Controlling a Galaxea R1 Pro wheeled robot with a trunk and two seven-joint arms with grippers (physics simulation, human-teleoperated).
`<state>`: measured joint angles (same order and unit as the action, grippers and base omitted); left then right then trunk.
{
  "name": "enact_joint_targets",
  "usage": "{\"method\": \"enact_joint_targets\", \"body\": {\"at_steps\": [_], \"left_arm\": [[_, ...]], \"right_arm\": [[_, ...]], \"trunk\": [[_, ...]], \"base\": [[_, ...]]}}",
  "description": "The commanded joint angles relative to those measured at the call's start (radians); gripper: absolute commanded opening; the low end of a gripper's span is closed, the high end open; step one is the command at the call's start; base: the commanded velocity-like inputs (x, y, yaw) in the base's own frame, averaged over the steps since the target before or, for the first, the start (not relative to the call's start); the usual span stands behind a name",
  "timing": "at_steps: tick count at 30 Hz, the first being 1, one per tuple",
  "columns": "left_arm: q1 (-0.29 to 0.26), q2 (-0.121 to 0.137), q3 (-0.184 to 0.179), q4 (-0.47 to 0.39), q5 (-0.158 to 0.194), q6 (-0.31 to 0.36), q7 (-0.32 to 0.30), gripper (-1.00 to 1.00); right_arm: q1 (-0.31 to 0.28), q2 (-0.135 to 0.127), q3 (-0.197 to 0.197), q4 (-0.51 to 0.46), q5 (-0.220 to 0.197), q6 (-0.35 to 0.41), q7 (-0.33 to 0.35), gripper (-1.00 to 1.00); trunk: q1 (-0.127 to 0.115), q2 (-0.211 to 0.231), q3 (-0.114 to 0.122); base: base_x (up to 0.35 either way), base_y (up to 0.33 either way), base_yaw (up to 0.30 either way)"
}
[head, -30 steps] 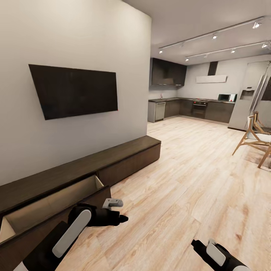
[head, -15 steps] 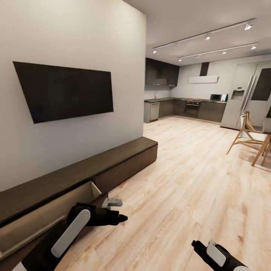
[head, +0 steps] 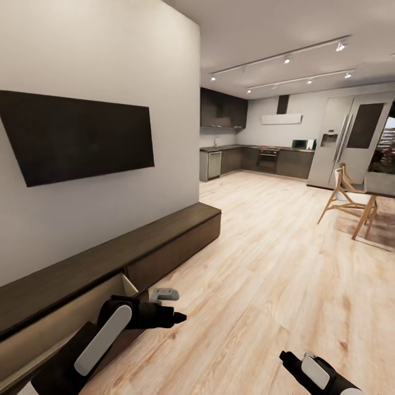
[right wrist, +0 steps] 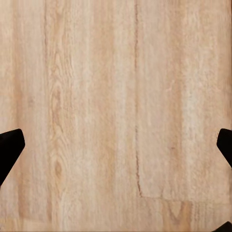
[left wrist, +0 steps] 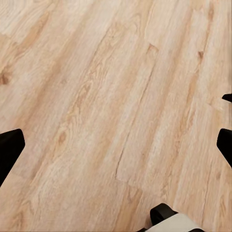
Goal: Place each of the two pumpkins and all three candles from the living room inside a cabinet in the living room (use any cabinet), then make sure every cabinet is closed, and position the cauldron so it is next to a table in the living room.
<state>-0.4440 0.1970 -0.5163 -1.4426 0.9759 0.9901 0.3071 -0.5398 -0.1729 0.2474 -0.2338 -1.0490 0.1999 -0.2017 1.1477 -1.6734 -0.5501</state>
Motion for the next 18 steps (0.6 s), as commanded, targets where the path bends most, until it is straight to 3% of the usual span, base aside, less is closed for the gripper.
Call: {"method": "enact_joint_targets", "body": {"at_steps": [1,18], "left_arm": [[-0.001,0.001,-0.002,-0.002,0.010,0.001,0.010,1.00],[-0.001,-0.002,-0.011,-0.014,0.010,0.001,0.011,1.00]], "right_arm": [[0.000,-0.001,0.007,-0.003,-0.006,0.004,-0.007,1.00],[0.000,-0.002,0.007,-0.001,-0.008,0.004,-0.007,1.00]], "trunk": [[0.000,-0.001,0.000],[0.000,-0.001,0.022]], "base": [[0.005,0.001,-0.216],[0.001,0.000,-0.217]]}}
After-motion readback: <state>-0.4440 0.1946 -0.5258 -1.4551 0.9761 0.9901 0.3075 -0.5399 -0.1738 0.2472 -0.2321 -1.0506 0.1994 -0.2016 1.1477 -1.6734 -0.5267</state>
